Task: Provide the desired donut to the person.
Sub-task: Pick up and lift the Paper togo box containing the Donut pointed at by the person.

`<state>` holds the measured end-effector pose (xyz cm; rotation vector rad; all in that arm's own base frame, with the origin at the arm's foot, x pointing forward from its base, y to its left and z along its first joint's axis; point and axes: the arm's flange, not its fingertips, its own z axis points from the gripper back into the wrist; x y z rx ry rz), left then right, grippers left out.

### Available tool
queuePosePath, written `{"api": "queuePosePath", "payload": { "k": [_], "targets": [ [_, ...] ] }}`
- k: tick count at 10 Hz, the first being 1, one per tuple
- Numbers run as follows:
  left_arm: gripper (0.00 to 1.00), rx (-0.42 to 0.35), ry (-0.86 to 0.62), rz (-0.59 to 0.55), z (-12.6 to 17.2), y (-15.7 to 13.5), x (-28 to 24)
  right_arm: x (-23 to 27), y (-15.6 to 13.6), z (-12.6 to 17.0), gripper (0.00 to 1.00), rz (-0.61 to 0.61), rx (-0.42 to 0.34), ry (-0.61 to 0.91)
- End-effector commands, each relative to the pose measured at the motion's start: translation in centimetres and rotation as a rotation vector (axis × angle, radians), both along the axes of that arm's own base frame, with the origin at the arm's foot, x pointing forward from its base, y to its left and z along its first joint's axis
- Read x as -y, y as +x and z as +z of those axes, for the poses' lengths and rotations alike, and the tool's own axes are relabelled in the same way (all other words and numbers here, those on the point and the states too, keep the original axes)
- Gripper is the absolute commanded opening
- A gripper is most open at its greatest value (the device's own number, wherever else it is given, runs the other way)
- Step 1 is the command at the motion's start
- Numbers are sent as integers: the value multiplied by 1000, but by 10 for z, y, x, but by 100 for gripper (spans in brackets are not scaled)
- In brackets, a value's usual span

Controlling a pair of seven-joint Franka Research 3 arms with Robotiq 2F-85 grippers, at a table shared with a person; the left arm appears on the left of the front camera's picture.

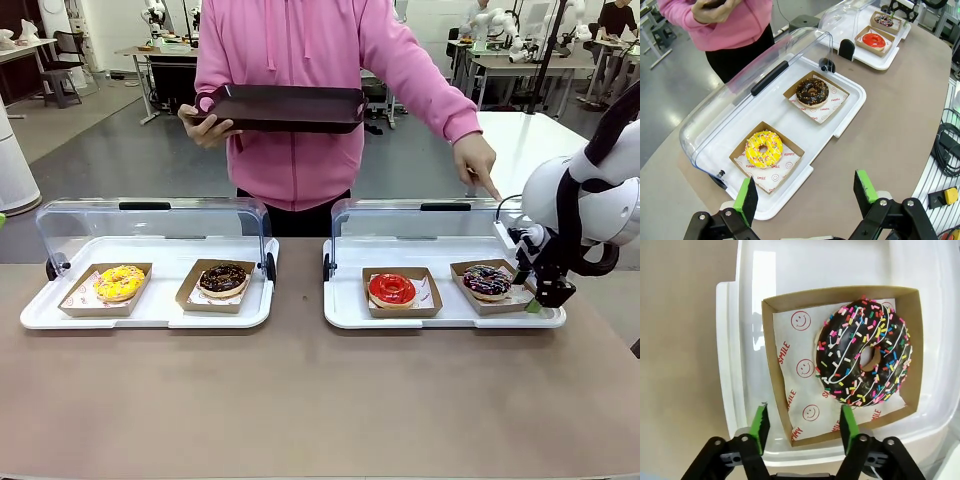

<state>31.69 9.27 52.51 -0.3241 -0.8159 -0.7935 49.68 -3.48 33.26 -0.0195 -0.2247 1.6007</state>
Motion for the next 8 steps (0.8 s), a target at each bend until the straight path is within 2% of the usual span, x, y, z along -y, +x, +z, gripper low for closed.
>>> {"api": "queuePosePath", "payload": {
  "k": [1, 2, 3, 4, 5, 8],
  "targets": [
    [100, 3, -4, -4, 0, 0, -1, 3, 6, 0, 0, -9, 4, -5],
    [100, 3, -4, -4, 0, 0, -1, 4, 6, -1, 0, -13, 3, -19],
    [100, 3, -4, -4, 0, 0, -1, 5, 7, -3, 14, -15, -7, -21],
    [100, 3, -4, -4, 0, 0, -1, 6, 7, -3, 3, -13, -16, -20],
    [100, 3, -4, -4, 0, 0, -1, 6, 6, -3, 0, -7, -28, -16],
    [100, 3, -4, -4, 0, 0, -1, 9, 3, -10, 0, 12, -69, 12]
  ]
}}
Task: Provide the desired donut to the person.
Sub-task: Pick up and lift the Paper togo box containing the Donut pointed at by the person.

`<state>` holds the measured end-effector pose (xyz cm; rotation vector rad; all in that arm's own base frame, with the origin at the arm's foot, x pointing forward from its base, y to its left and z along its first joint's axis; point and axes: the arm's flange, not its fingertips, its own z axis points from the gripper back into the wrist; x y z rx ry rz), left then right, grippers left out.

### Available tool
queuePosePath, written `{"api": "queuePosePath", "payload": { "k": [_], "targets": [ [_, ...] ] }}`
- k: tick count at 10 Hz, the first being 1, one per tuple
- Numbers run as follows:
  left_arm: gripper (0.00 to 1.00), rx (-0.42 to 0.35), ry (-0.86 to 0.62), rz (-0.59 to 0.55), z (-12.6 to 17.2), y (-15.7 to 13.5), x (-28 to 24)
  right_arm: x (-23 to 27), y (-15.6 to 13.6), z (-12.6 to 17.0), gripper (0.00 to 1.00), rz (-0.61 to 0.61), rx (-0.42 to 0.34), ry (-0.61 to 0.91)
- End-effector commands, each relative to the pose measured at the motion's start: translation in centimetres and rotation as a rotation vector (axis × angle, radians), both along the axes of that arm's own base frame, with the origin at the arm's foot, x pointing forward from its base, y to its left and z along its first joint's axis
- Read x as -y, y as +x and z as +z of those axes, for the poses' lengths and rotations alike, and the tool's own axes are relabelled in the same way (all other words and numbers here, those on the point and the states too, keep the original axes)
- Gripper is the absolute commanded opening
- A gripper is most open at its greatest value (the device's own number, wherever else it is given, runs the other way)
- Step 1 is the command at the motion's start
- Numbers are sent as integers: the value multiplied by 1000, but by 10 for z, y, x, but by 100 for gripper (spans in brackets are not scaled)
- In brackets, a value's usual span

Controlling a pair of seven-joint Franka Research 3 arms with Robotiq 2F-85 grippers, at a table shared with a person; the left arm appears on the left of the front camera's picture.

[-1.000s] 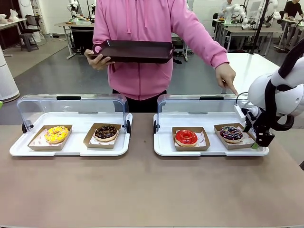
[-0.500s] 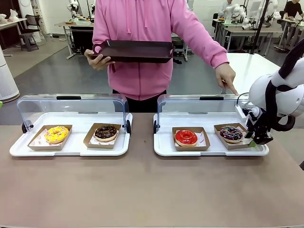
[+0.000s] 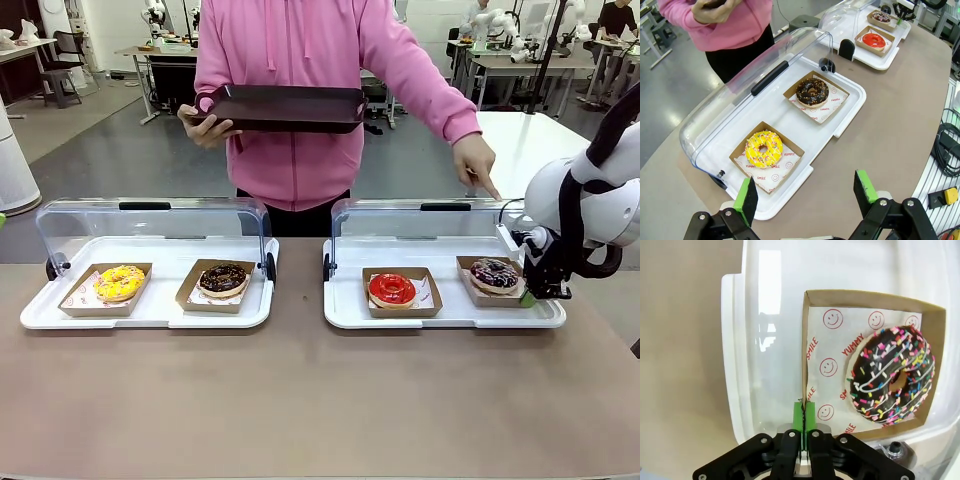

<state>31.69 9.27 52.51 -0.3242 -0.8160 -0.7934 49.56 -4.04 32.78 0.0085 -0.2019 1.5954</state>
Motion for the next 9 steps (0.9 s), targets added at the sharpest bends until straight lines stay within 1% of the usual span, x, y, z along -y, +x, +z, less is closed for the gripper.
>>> {"api": "queuePosePath", "payload": {
  "k": [1, 2, 3, 4, 6, 7, 8, 9],
  "targets": [
    [100, 3, -4, -4, 0, 0, -1, 5, -2, 1, 0, 20, -26, 28],
    [100, 3, -4, -4, 0, 0, -1, 7, -10, 10, 0, 27, -12, 32],
    [100, 3, -4, -4, 0, 0, -1, 7, -25, 25, 0, 36, 10, 37],
    [100, 3, -4, -4, 0, 0, -1, 5, -44, 42, 0, 68, 0, 17],
    [100, 3, -4, -4, 0, 0, -1, 0, -86, 84, 0, 145, 28, 6],
    [100, 3, -4, -4, 0, 0, -1, -1, -111, 109, 0, 203, 34, -3],
    [100, 3, -4, -4, 0, 0, -1, -6, -137, 131, 0, 258, 62, -11],
    [100, 3, -4, -4, 0, 0, -1, -13, -161, 154, 0, 288, 95, -28]
  ]
}}
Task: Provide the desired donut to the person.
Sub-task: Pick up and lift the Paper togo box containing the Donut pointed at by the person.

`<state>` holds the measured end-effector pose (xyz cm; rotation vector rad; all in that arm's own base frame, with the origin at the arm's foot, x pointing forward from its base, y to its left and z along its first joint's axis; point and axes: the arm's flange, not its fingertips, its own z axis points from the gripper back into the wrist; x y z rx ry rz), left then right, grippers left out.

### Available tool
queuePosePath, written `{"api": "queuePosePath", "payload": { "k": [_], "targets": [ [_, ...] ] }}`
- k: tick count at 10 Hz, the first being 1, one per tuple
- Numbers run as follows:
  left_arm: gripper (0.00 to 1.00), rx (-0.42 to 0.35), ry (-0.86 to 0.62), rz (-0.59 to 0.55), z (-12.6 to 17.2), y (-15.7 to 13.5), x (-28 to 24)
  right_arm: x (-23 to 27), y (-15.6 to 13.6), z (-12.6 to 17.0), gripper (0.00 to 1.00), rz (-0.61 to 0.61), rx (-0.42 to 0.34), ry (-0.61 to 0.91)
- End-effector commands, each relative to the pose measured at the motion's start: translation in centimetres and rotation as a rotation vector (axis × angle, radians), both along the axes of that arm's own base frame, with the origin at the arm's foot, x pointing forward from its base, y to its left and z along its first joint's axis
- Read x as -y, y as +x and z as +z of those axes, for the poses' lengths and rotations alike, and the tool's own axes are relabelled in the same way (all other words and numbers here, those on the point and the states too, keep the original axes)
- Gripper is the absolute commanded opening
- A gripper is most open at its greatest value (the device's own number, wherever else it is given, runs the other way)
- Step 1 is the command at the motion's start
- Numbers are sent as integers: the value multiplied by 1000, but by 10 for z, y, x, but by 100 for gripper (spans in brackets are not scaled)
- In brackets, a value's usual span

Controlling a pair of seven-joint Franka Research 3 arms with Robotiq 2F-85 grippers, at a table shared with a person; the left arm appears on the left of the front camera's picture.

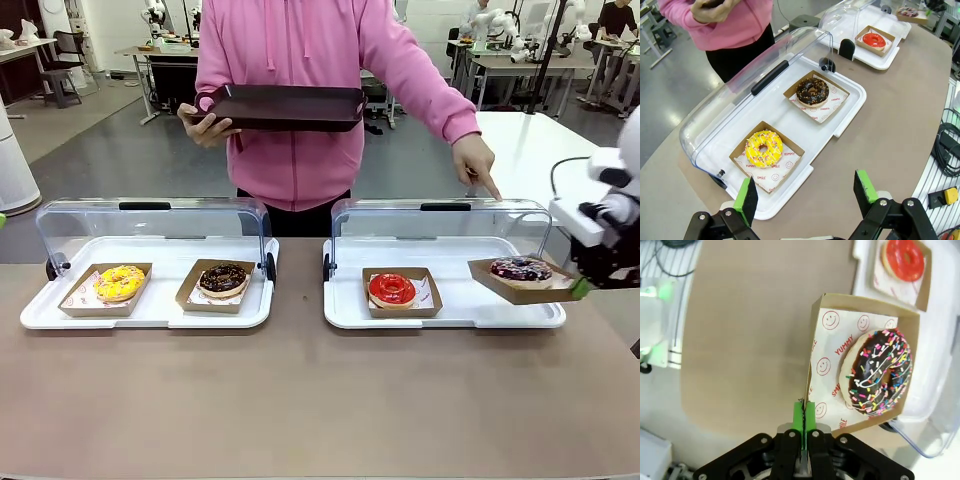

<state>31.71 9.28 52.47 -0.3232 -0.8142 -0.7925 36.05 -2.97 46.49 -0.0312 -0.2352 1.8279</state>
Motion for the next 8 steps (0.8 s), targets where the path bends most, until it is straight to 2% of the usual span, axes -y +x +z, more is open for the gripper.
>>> {"api": "queuePosePath", "payload": {
  "k": [1, 2, 3, 5, 6, 7, 8],
  "targets": [
    [100, 5, -5, -5, 0, 0, -1, -17, -47, 42, 0, 59, 73, 14],
    [100, 5, -5, -5, 0, 0, -1, -30, -63, 62, 0, 70, 118, 20],
    [100, 5, -5, -5, 0, 0, -1, -41, -69, 88, 0, 7, 206, 29],
    [100, 5, -5, -5, 0, 0, -1, -52, -65, 122, 0, -15, 255, 59],
    [100, 5, -5, -5, 0, 0, -1, -55, -63, 132, 0, -37, 278, 89],
    [100, 5, -5, -5, 0, 0, -1, -58, -50, 131, 0, -83, 270, 141],
    [100, 5, -5, -5, 0, 0, -1, -51, -78, 134, 0, -6, 266, 70]
  ]
}}
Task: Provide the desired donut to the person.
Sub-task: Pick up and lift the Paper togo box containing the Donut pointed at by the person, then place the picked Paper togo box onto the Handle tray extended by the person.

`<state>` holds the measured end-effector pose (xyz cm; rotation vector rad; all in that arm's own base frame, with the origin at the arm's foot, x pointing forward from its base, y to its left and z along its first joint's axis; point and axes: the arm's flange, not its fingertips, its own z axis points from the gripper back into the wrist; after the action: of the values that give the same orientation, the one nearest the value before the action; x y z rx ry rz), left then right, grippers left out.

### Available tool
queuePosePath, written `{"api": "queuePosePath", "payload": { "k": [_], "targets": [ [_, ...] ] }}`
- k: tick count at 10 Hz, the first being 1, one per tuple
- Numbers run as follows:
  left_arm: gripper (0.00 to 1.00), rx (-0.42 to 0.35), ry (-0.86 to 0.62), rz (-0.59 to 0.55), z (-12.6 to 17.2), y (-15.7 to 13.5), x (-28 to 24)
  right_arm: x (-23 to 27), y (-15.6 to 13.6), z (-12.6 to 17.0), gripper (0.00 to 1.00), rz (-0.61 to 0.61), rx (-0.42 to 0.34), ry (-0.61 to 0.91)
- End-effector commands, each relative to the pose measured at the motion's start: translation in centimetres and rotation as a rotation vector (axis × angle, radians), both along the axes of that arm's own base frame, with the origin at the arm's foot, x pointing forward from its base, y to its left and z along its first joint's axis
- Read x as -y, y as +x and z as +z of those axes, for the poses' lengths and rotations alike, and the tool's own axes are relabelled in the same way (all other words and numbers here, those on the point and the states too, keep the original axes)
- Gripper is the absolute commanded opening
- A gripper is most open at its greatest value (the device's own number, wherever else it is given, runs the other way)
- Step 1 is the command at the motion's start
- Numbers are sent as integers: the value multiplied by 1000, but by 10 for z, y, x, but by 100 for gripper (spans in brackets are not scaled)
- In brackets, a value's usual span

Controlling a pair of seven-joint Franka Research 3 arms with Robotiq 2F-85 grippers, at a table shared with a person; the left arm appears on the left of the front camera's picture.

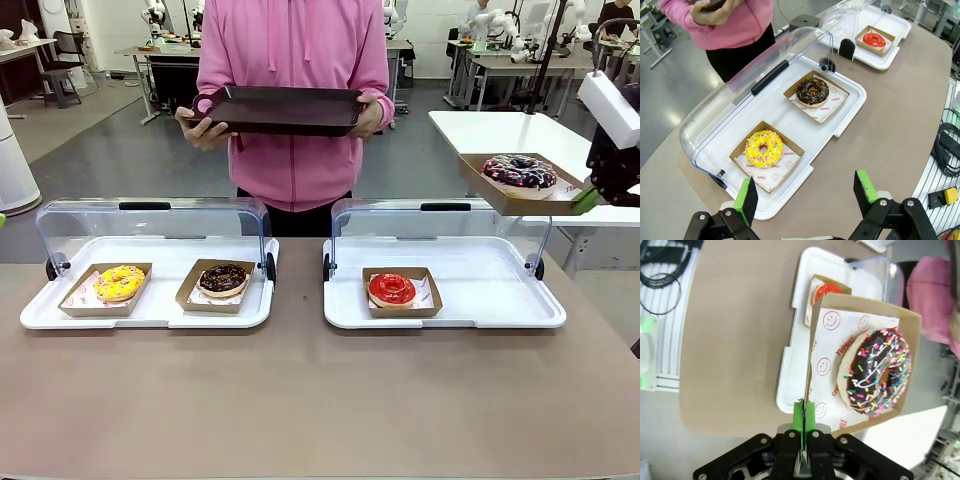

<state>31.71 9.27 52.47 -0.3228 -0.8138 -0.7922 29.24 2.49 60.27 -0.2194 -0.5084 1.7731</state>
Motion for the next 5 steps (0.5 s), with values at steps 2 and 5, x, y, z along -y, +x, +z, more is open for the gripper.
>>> {"api": "queuePosePath", "payload": {
  "k": [2, 5],
  "targets": [
    [100, 5, -5, -6, 0, 0, -1, 4, -10, -4, 0, 26, -6, -27],
    [100, 5, -5, -6, 0, 0, -1, 4, -10, -4, 0, 26, -6, -27]
  ]
}}
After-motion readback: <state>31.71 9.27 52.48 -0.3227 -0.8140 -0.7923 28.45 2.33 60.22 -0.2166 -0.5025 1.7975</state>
